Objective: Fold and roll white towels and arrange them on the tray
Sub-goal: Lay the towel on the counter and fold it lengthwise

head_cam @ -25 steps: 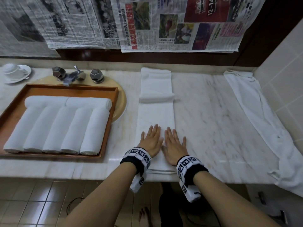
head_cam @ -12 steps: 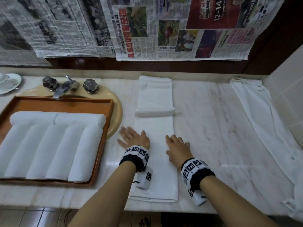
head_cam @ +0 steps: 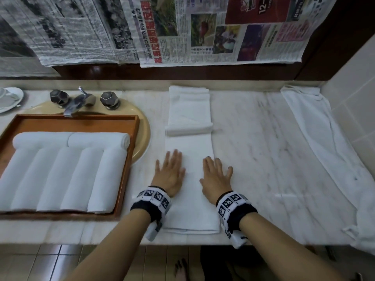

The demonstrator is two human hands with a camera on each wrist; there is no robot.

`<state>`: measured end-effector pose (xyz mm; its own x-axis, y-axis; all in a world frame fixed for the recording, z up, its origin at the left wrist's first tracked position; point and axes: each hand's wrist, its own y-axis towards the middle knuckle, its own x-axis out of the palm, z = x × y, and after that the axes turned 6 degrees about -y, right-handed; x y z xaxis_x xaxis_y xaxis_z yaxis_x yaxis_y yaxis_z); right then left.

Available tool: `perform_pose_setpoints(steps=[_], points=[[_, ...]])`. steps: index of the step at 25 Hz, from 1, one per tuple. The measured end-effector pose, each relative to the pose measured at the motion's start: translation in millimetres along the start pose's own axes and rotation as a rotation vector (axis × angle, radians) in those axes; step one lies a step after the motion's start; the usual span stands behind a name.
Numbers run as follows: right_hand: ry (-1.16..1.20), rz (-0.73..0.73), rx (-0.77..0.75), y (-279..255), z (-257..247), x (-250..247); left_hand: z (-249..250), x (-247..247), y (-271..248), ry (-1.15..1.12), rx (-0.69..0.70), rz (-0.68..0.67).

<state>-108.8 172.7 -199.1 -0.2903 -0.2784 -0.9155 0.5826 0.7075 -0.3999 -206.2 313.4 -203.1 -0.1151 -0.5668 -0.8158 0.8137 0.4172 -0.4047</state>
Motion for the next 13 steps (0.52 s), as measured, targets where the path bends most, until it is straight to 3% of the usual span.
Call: perform_pose_setpoints(steps=[2, 3, 7, 8, 11, 13], points=[[-0.025, -0.067, -0.117, -25.9, -6.4, 18.9, 5.1, 32.9, -33.9, 0.073, 0.16, -0.068], [-0.034, -0.089, -0.137, -35.8, -1.6, 28.9, -3.1, 43.8, -50.3, 0.099, 0.162, -0.046], [0.051, -0.112, 0.148, -50.7, 21.2, 40.6, -45.5, 43.6, -75.4, 0.041, -0.245, 0.093], [0.064, -0.077, 0.121, -55.4, 14.5, 43.1, -41.4, 44.3, -78.2, 0.034, -0.214, 0.107], [0.014, -0.008, -0.162, -70.6, -15.2, 59.6, -8.7, 67.4, -85.7, 0.096, 0.128, 0.049], [-0.034, 0.017, -0.153, -78.2, -10.8, 72.8, -11.4, 81.0, -95.1, 0.169, 0.15, 0.024]])
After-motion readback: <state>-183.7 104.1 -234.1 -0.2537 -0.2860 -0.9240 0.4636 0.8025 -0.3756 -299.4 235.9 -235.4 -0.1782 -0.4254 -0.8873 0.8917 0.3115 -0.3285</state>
